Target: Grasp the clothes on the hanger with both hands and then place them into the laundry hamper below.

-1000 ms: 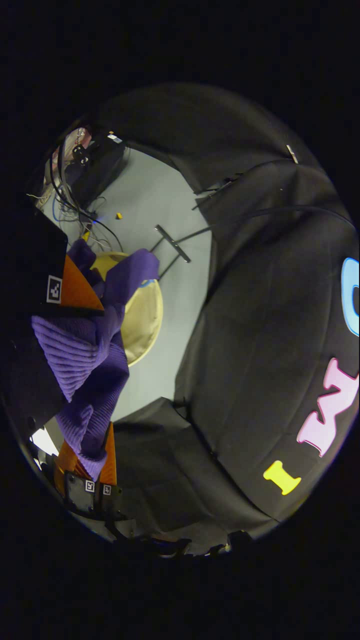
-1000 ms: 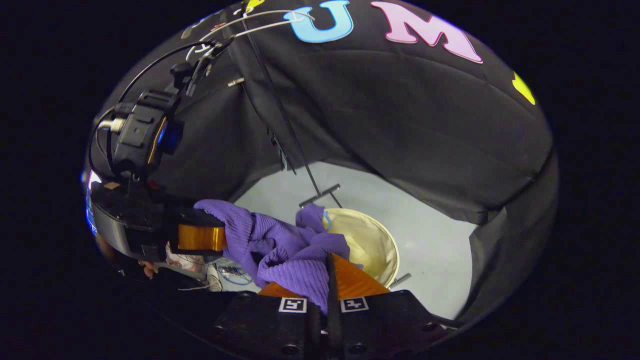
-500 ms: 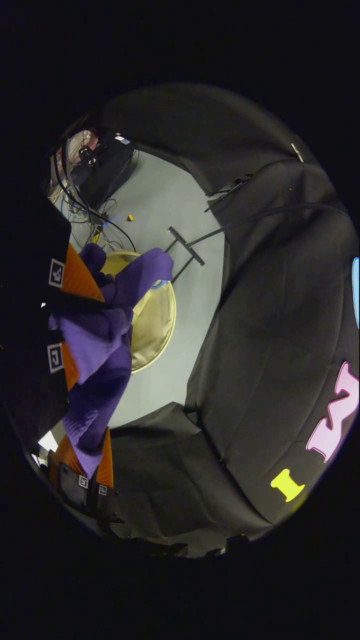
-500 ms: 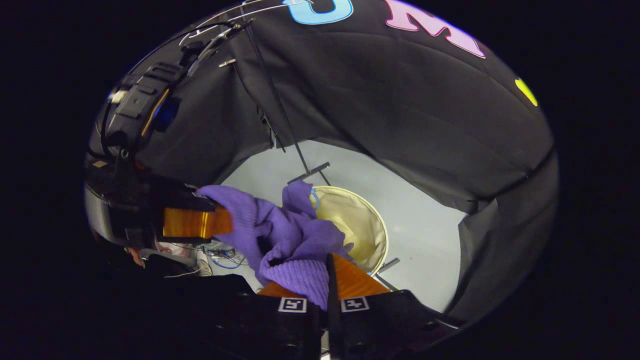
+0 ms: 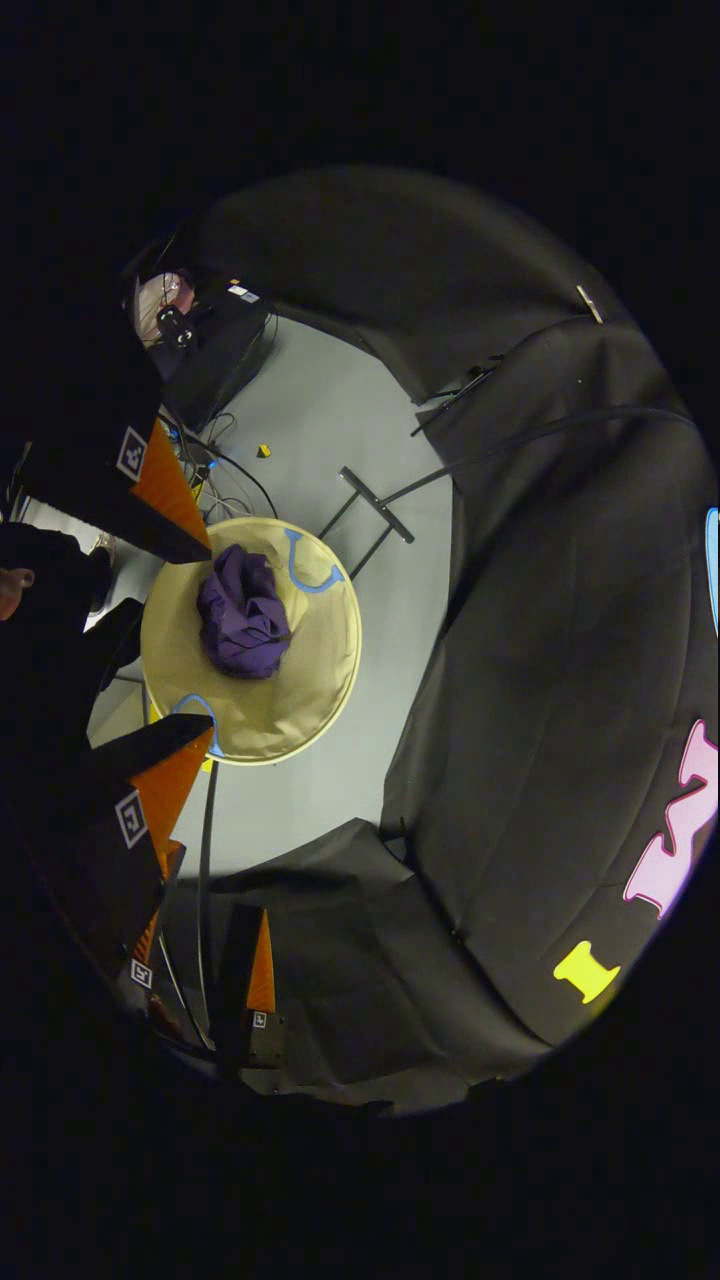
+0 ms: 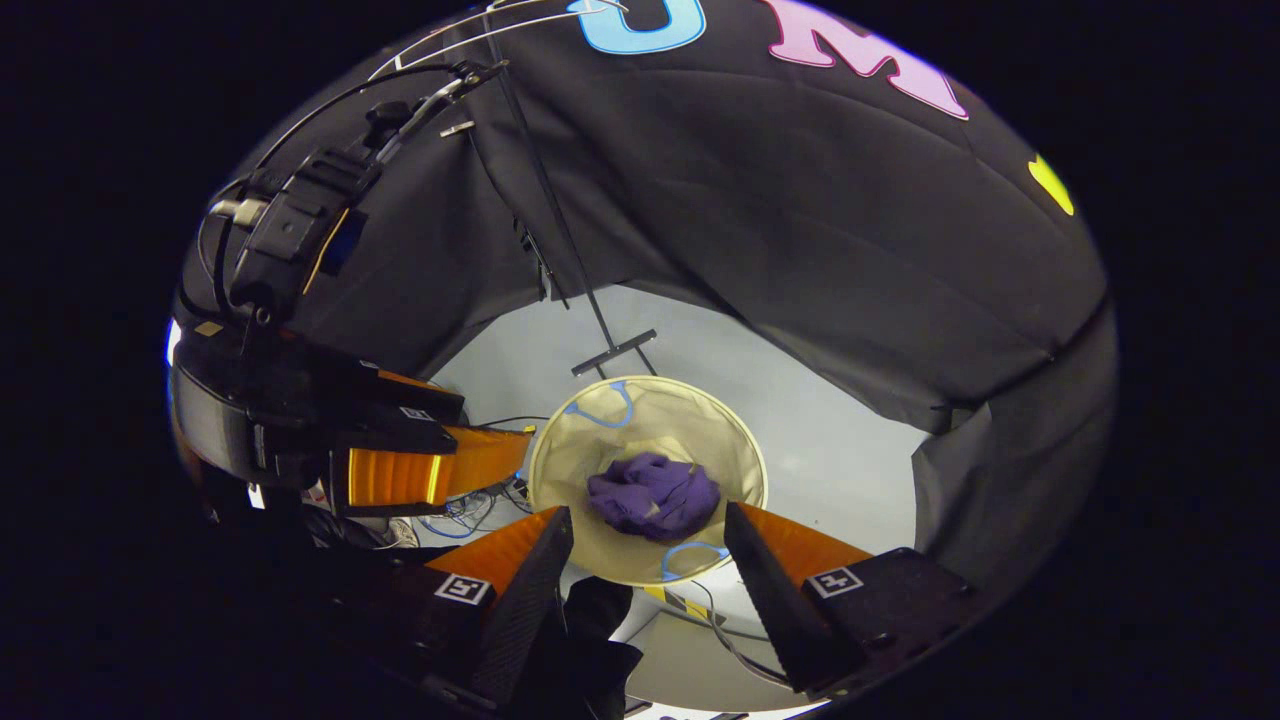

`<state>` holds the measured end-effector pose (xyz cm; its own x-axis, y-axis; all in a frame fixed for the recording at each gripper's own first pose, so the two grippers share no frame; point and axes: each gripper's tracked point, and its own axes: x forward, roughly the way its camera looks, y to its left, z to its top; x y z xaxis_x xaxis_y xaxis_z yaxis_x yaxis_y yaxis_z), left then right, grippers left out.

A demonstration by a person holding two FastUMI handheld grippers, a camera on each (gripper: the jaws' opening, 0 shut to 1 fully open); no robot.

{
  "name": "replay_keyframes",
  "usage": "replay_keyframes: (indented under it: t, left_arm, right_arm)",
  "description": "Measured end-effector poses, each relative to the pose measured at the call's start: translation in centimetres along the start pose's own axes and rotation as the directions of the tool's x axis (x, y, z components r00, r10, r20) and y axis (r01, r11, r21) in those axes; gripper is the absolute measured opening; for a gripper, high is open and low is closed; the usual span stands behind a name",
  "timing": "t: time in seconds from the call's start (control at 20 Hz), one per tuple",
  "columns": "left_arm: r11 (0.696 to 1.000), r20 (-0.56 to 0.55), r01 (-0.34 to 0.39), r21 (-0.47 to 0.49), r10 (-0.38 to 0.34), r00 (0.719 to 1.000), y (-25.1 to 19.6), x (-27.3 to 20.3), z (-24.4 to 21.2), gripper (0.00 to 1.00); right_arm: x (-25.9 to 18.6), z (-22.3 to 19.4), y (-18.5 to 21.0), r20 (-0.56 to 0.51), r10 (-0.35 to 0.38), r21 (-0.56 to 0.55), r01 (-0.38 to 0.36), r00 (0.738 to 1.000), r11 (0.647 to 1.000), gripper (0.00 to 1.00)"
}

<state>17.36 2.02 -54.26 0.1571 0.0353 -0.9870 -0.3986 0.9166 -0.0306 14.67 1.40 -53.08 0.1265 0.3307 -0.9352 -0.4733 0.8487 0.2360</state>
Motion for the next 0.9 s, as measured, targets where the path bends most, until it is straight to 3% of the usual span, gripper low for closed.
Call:
replay_keyframes:
  t: [0.6,0.75,0.9]
  left_arm:
    - [1.0,0.094,0.005,0.0,-0.005,0.996,-0.2,-2.1,0.8,0.95]
    - [0.999,0.206,-0.006,0.049,-0.005,0.979,-0.3,-5.7,1.3,0.95]
    - [0.996,0.339,0.03,0.084,-0.057,0.939,-0.8,-9.1,2.2,0.95]
  right_arm:
    - [-3.2,0.4,1.9,0.065,-0.019,0.012,0.018,0.998,1.0,0.98]
    - [-5.3,1.3,3.4,0.142,-0.025,0.032,0.021,0.989,0.999,0.98]
    - [-9.0,2.5,4.8,0.258,-0.055,0.063,0.04,0.965,0.997,0.99]
